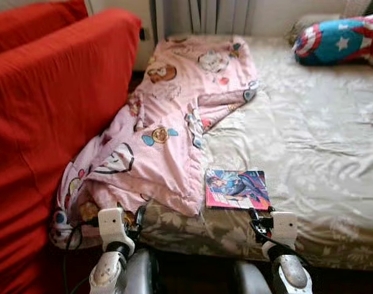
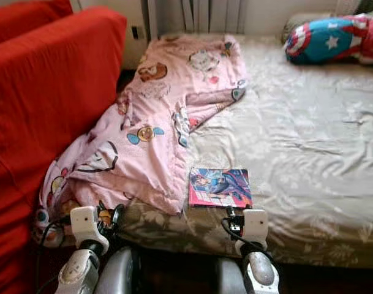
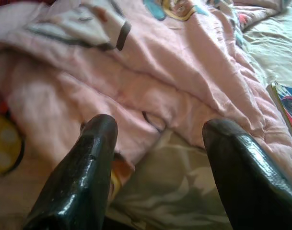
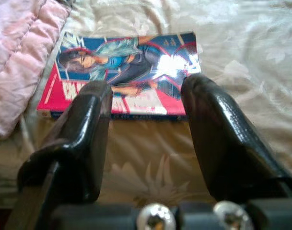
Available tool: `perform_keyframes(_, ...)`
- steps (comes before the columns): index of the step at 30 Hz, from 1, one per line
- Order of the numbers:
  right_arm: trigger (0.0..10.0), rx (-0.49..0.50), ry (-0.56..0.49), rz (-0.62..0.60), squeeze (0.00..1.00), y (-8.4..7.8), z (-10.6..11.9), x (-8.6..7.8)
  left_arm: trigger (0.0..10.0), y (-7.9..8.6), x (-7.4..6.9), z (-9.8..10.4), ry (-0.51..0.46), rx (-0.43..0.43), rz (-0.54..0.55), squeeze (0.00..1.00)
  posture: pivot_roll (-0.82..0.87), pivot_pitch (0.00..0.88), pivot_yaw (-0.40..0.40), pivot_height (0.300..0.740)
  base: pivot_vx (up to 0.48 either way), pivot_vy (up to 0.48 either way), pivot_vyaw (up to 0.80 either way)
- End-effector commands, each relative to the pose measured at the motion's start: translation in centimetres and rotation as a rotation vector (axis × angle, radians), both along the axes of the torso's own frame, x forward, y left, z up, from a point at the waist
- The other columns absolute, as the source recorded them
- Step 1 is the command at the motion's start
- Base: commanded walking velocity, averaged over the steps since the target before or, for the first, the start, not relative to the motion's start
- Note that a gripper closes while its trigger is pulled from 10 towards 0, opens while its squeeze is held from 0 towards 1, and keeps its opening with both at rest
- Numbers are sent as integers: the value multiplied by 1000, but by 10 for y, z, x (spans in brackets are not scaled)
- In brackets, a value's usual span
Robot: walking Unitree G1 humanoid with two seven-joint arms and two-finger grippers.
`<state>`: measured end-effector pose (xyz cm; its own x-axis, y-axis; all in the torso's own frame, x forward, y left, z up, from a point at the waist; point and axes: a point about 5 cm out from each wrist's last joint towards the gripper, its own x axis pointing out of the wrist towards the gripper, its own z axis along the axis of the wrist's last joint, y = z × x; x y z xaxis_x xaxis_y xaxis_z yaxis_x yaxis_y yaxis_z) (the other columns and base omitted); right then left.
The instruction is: Clean up the room
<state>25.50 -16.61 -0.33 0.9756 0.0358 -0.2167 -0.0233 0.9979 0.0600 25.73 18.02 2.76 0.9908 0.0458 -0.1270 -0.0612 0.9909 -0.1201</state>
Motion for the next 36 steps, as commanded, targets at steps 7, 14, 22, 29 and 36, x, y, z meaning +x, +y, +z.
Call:
perform_keyframes(7, 10000, -11, 19, -8, 0, -3, -3, -1, 10000, -4, 1, -1, 10, -8, -12, 0, -160, 133, 15, 610, 0, 0, 0)
perform_keyframes(14, 10000, -10, 20, -10, 0, -3, -3, 0, 10000, -4, 1, 0, 3, -7, -16, 0, -160, 133, 17, 610, 0, 0, 0)
perform_keyframes(22, 10000, -8, 20, -5, 0, -1, -3, 1, 10000, -4, 1, 0, 8, -2, -18, 0, -161, 135, 18, 610, 0, 0, 0)
perform_keyframes(29, 10000, -6, 27, -1, 0, 0, -4, 0, 10000, -4, 1, 0, 7, -4, -22, 0, -157, 136, 20, 610, 0, 0, 0)
perform_keyframes(36, 10000, -6, 30, 1, 0, 0, -5, 1, 10000, -4, 1, 0, 6, -4, -24, 0, -157, 135, 21, 610, 73, 0, 0)
